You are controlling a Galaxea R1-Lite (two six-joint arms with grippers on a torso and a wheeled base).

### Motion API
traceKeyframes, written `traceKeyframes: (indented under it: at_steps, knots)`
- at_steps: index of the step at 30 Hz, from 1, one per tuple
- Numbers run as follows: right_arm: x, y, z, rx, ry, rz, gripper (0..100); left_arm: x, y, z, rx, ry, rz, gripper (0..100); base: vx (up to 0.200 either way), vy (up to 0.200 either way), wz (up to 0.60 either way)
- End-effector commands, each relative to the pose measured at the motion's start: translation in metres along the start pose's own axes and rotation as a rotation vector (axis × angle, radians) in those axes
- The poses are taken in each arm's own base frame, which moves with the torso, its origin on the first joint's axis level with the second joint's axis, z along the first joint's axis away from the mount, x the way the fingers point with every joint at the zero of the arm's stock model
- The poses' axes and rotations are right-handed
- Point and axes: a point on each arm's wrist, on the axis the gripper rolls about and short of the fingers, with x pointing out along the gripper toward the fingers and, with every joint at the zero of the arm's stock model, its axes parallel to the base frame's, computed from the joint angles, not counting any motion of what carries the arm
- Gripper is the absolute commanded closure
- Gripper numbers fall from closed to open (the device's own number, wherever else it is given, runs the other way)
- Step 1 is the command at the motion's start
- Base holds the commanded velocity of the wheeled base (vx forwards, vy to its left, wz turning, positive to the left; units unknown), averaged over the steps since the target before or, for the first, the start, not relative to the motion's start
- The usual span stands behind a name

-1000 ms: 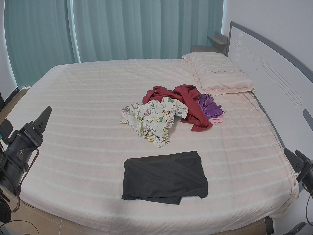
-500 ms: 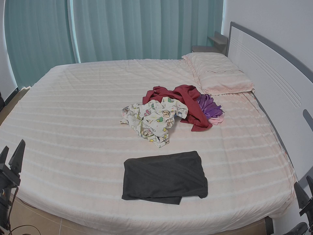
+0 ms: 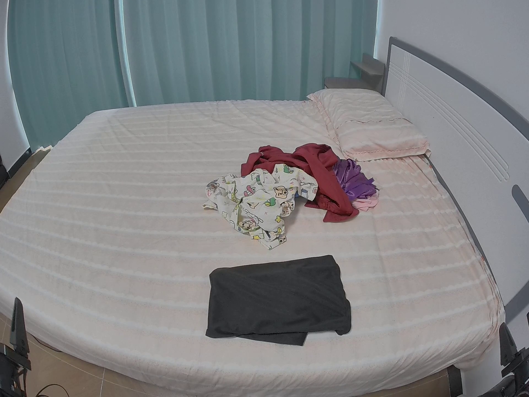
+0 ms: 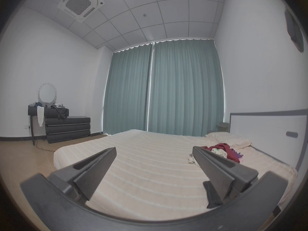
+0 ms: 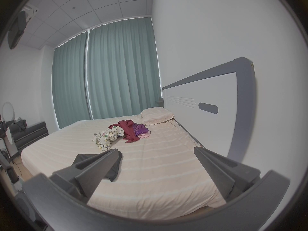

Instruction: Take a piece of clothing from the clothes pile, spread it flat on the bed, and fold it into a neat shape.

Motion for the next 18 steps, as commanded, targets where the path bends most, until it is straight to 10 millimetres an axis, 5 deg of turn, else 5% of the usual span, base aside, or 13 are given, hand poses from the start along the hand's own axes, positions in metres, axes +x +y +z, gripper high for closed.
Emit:
traceKeyframes:
  at_steps: [1,5,18]
  knots:
    - [-0.004,-0.001,-0.001,-0.025,-0.013,0.000,0,-0.011,0.002,-0.016,0.028,0.012,-0.032,0,0.000,0.000,0.00]
    - [-0.004,0.001,-0.002,-0.025,0.003,0.089,0,-0.016,0.003,-0.030,0.069,0.109,-0.107,0,0.000,0.000,0.00]
    - [-0.004,0.003,-0.002,-0.022,0.011,0.179,0,-0.018,-0.005,-0.031,0.027,0.135,-0.465,0,0.000,0.000,0.00]
